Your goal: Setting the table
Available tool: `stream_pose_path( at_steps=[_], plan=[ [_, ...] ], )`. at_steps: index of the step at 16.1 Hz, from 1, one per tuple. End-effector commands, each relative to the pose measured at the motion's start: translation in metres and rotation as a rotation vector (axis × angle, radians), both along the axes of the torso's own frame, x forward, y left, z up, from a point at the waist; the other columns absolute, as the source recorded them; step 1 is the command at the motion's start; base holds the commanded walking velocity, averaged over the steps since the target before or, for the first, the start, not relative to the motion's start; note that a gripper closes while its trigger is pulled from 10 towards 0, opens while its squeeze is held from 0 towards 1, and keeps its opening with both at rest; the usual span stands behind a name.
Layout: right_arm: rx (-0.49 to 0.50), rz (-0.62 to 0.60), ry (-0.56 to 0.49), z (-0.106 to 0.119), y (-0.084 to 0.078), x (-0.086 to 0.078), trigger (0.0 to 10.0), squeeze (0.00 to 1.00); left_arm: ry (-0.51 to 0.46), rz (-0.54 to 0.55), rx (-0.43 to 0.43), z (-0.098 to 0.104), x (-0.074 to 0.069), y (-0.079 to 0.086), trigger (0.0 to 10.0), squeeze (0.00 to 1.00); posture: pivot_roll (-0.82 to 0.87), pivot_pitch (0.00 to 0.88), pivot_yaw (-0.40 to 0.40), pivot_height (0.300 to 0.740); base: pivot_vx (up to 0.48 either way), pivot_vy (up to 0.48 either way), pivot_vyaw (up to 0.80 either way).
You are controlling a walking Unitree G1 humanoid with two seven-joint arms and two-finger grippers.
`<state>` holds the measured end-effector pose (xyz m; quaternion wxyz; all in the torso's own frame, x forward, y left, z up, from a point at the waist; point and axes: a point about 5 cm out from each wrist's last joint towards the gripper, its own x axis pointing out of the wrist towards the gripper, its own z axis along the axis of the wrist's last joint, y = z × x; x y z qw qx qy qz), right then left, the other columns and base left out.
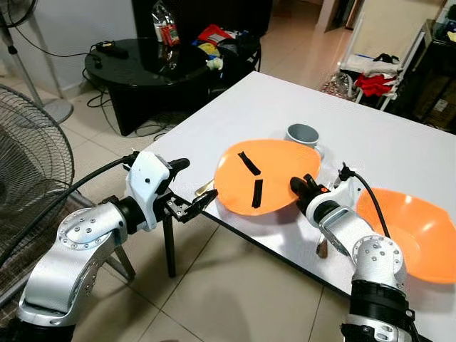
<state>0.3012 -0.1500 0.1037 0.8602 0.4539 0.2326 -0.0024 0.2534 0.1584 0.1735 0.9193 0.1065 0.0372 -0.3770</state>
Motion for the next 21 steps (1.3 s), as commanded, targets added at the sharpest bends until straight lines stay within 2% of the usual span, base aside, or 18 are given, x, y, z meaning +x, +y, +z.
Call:
stream_pose_path(
  at_steps=[1, 2, 3, 9, 11, 13, 16, 18, 21],
  plan=[
    [-0.036, -0.049, 0.096, -0.013, -0.009, -0.003, 10.0, 0.00, -0.004, -0.015, 0.002, 0.003, -0.002, -0.002, 10.0, 0.00, 0.12, 0.000, -0.067, 0.740, 0.000, 0.000, 0.00],
    [-0.044, -0.064, 0.104, -0.014, -0.012, -0.004, 10.0, 0.76, -0.004, -0.017, 0.001, 0.003, -0.002, -0.003, 10.0, 0.00, 0.12, 0.000, -0.065, 0.740, 0.000, 0.000, 0.00],
    [-0.057, -0.080, 0.116, -0.015, -0.015, -0.005, 10.0, 1.00, -0.003, -0.020, 0.001, 0.003, -0.002, -0.004, 10.0, 0.00, 0.11, 0.000, -0.064, 0.740, 0.000, 0.000, 0.00],
    [-0.078, -0.123, 0.149, -0.019, -0.026, -0.013, 10.0, 1.00, -0.007, -0.026, 0.006, 0.003, 0.000, -0.005, 10.0, 0.00, 0.11, 0.000, -0.054, 0.740, 0.000, 0.000, 0.00],
    [-0.151, -0.085, 0.139, -0.015, -0.028, -0.014, 10.0, 1.00, -0.008, -0.030, 0.007, 0.003, 0.001, -0.006, 10.0, 0.00, 0.10, 0.000, -0.044, 0.740, 0.000, 0.000, 0.00],
    [-0.345, 0.003, 0.126, -0.010, -0.028, -0.016, 10.0, 1.00, -0.012, -0.033, 0.006, 0.004, 0.003, -0.007, 10.0, 0.00, 0.09, 0.000, -0.041, 0.740, 0.000, 0.000, 0.00],
    [-0.488, 0.064, 0.113, -0.003, -0.028, -0.017, 10.0, 1.00, -0.011, -0.036, 0.006, 0.004, 0.003, -0.007, 10.0, 0.00, 0.09, 0.000, -0.039, 0.740, 0.000, 0.000, 0.00],
    [-0.642, 0.126, 0.049, 0.012, -0.026, -0.016, 10.0, 1.00, -0.008, -0.041, 0.009, 0.003, 0.004, -0.007, 10.0, 0.00, 0.08, 0.000, -0.032, 0.740, 0.000, 0.000, 0.00],
    [-0.692, 0.163, -0.033, 0.025, -0.021, -0.014, 10.0, 1.00, -0.008, -0.043, 0.012, 0.003, 0.005, -0.007, 10.0, 0.00, 0.08, 0.000, -0.031, 0.740, 0.000, 0.000, 0.00]
  ],
)
